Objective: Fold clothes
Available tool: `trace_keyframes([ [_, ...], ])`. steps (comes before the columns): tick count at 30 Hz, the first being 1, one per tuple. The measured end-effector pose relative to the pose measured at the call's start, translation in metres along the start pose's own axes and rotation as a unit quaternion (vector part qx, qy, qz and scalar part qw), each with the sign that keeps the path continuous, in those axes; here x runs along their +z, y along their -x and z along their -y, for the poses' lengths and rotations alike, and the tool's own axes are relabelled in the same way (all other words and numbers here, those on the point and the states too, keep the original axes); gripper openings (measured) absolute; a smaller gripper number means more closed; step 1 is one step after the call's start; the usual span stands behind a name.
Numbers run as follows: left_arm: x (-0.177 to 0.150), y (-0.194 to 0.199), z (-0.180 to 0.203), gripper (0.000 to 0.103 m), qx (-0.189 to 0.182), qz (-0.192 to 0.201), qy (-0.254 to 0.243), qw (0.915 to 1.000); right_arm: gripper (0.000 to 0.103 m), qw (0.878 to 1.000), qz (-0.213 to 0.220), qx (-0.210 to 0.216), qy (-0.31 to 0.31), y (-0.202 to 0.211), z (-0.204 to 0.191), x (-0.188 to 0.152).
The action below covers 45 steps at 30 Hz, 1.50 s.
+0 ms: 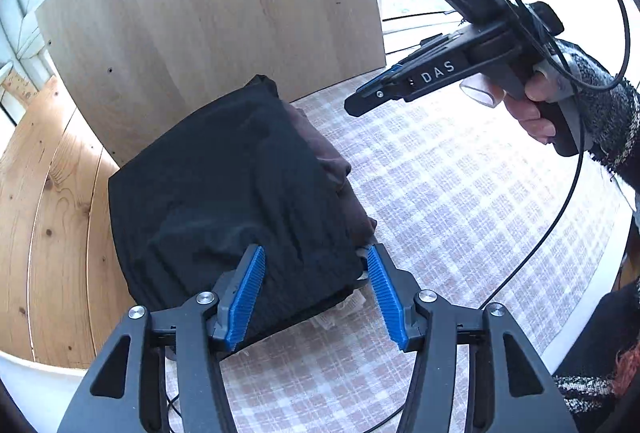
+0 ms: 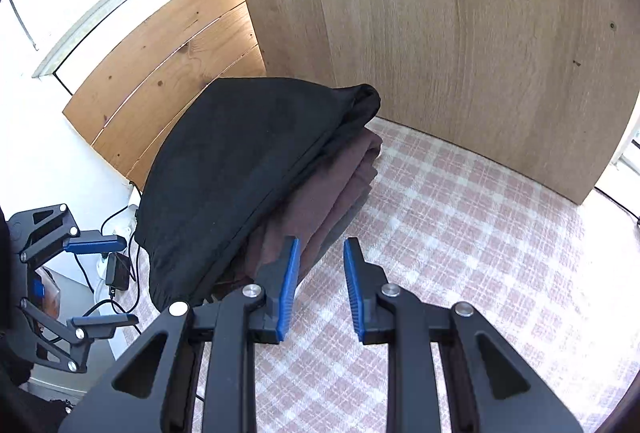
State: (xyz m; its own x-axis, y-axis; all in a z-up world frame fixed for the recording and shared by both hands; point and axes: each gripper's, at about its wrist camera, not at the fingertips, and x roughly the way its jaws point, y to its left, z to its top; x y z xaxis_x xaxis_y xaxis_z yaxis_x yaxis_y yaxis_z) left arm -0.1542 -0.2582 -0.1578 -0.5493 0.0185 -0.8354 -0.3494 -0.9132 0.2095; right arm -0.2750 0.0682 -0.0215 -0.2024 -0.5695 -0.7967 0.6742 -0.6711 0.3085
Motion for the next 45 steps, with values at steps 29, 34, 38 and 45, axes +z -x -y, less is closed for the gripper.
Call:
trace_keyframes([
  [29, 0.008, -0.003, -0.084, 0.018, -0.06, -0.011, 0.103, 0.9928, 0.023, 0.986, -0.04, 0.038, 0.16, -0.037, -0.07, -0.023],
  [34, 0.008, -0.002, -0.086, 0.018, -0.061, -0.01, 0.105, 0.9925, 0.023, 0.982, -0.037, 0.039, 0.18, -0.047, -0.076, -0.025],
  [38, 0.007, 0.001, -0.086, 0.019, -0.058, -0.01, 0.102, 0.9931, 0.005, 0.98, -0.047, 0.046, 0.187, -0.053, -0.081, -0.025],
  [45, 0.008, 0.003, -0.084, 0.019, -0.077, -0.006, 0.097, 0.9923, 0.006, 0.969, -0.062, 0.234, -0.051, -0.04, -0.025, -0.016],
])
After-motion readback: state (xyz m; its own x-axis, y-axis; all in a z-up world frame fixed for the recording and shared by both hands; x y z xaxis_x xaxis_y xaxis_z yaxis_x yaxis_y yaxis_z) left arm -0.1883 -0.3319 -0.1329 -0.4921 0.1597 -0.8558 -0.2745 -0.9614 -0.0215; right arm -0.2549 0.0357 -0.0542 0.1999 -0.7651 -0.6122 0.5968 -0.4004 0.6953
